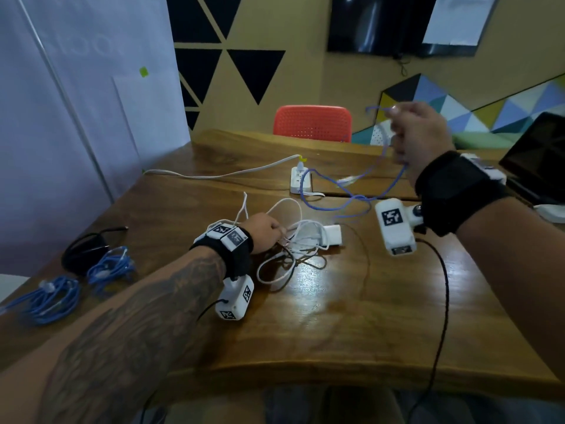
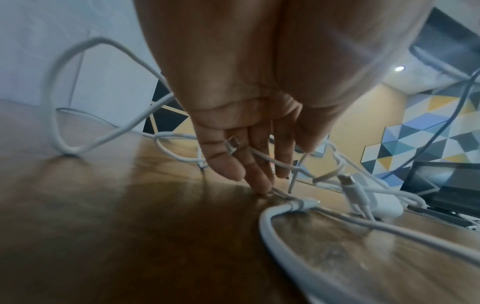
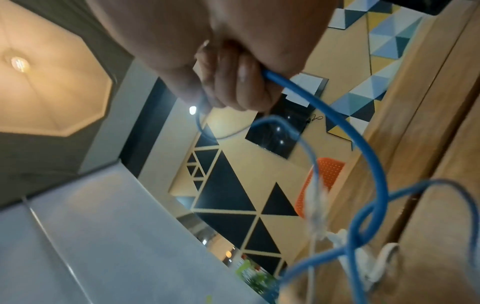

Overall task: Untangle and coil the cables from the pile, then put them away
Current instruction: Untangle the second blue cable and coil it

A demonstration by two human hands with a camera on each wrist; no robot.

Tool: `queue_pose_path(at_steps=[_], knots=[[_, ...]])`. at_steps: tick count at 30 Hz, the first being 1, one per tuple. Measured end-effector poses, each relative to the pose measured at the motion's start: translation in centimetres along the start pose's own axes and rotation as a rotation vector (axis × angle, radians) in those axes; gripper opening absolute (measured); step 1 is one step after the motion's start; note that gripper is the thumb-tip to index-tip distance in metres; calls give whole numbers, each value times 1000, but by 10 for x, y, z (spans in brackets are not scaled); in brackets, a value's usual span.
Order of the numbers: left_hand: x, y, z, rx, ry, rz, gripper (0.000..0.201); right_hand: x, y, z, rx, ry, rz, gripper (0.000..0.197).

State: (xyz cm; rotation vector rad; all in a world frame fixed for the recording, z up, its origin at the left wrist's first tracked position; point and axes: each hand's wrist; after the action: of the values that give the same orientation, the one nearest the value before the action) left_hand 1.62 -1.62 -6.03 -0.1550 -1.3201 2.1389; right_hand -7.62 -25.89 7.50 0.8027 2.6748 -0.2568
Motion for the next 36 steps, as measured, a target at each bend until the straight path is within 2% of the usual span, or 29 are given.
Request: queue_pose_path(at_steps=[1, 3, 7, 9, 12, 14, 18, 20, 23, 26, 28, 29, 31, 33, 34, 36], knots=[[0, 1, -2, 21, -9, 9, 28, -1, -4, -9, -111, -11, 47, 18], [1, 0, -2, 92, -5, 76, 25, -1, -12, -26, -253, -12, 48, 18], [11, -22, 19, 74, 58, 374, 27, 7, -18, -43, -173, -62, -115, 16], [20, -36, 39, 220, 177, 453, 26, 14, -16, -51, -126, -83, -187, 14], [46, -50, 76, 584, 370, 414, 48, 31, -10, -67, -22, -111, -290, 6], [68, -55, 97, 656, 467, 337, 54, 46, -4, -75, 63, -147, -339, 6], [116, -50, 115, 850, 590, 121, 32, 87, 4, -87, 230, -229, -393, 9], [142, -37, 114, 981, 630, 81, 19, 111, 4, -91, 267, -257, -409, 7], [186, -13, 105, 1238, 613, 88, 18, 151, 1, -95, 355, -287, -422, 7], [213, 13, 89, 1124, 557, 310, 4, 195, 3, -94, 363, -258, -463, 5], [232, 30, 80, 1055, 557, 355, 18, 224, 8, -88, 322, -217, -488, 6], [241, 37, 75, 1050, 558, 379, 18, 236, 11, -86, 297, -193, -495, 6], [255, 45, 63, 1019, 545, 550, 19, 259, 16, -80, 246, -152, -521, 8], [262, 49, 46, 921, 507, 761, 32, 278, 21, -74, 226, -137, -555, 10], [266, 48, 38, 867, 523, 806, 31, 285, 23, -72, 222, -138, -566, 11], [276, 49, 29, 781, 603, 739, 14, 297, 27, -69, 179, -131, -571, 11]])
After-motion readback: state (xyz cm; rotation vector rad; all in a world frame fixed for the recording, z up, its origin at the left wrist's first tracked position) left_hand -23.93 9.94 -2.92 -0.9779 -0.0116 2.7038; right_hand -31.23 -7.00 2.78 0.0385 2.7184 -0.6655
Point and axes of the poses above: each hand's wrist, its own x-axis away from the middle knuckle, its own y-axis out of the palm, z = x × y, and after that the axes turned 5 degrees about -z, right-handed
